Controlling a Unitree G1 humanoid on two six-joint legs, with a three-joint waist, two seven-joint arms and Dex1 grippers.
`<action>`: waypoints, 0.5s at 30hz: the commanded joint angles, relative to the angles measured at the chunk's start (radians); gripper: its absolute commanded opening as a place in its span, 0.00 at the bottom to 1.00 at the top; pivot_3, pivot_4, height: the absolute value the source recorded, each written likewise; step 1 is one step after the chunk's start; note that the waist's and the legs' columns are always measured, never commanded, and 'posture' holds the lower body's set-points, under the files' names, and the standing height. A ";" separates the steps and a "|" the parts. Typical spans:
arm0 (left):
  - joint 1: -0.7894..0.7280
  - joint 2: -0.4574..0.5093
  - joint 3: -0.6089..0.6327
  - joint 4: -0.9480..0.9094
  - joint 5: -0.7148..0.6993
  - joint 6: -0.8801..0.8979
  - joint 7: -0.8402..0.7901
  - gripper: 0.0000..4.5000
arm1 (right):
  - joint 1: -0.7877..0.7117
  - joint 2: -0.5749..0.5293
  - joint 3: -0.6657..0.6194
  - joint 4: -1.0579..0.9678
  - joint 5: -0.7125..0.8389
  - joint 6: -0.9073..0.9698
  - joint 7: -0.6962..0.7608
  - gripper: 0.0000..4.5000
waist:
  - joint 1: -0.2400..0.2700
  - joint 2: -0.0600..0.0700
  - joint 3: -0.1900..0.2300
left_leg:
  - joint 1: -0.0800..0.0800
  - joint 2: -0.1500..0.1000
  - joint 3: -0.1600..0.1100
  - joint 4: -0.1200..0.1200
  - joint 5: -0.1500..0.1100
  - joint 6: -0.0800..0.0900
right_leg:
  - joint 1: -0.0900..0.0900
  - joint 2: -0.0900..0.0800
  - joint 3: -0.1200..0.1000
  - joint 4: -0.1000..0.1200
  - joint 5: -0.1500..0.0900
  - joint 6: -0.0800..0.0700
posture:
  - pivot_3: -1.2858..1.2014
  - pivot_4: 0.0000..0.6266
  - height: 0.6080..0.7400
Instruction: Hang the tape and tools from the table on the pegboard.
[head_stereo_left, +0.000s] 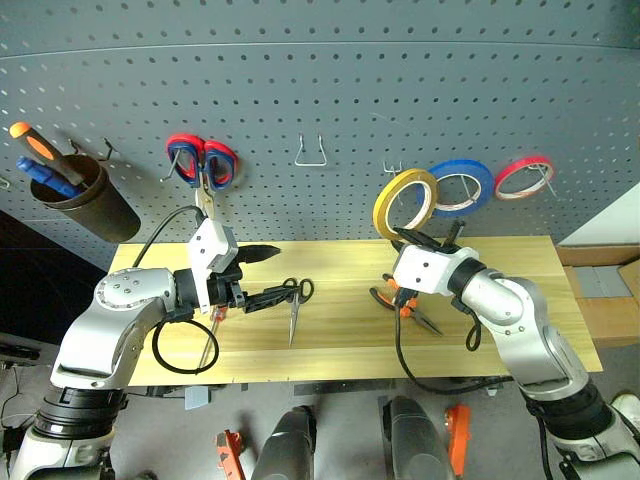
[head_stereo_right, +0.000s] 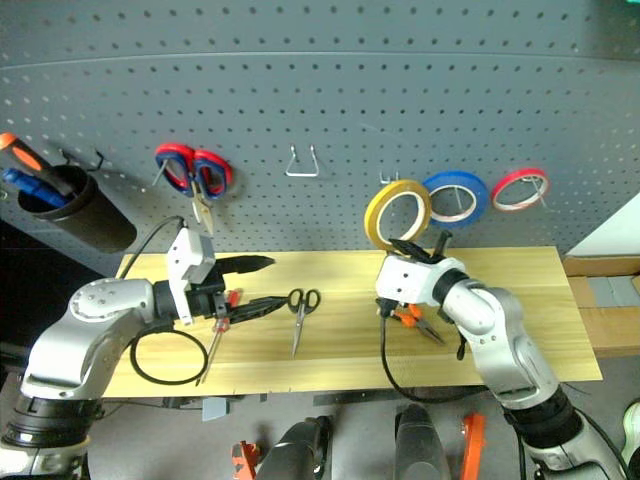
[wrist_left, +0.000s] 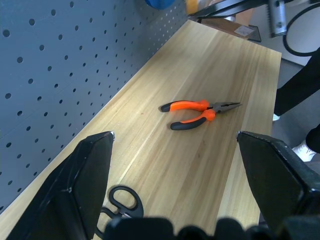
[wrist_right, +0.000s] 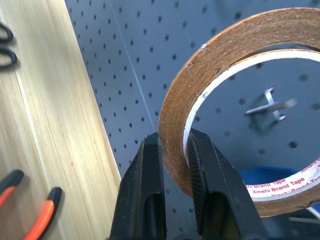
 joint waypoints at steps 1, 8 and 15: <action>-0.003 0.001 0.004 -0.011 0.003 -0.018 0.000 0.94 | -0.026 0.000 0.010 0.020 -0.014 -0.030 -0.004 0.02 | 0.000 0.000 0.000 | 0.000 0.000 0.000 0.000 0.000 0.000 | 0.000 0.000 0.000 0.000 0.000 0.000 | 0.48 0.40 1.00; 0.001 -0.005 0.010 -0.015 0.012 -0.028 0.012 0.94 | -0.055 0.018 0.003 0.090 -0.015 -0.046 -0.032 0.02 | 0.000 0.000 0.000 | 0.000 0.000 0.000 0.000 0.000 0.000 | 0.000 0.000 0.000 0.000 0.000 0.000 | 0.48 0.41 1.00; 0.023 0.002 0.027 0.015 0.035 -0.061 0.024 0.94 | 0.039 0.047 -0.029 0.012 0.037 0.006 -0.023 0.46 | 0.001 0.000 0.000 | 0.000 0.000 0.000 0.000 0.000 0.000 | 0.000 0.000 0.000 0.000 0.000 0.000 | 0.48 0.42 1.00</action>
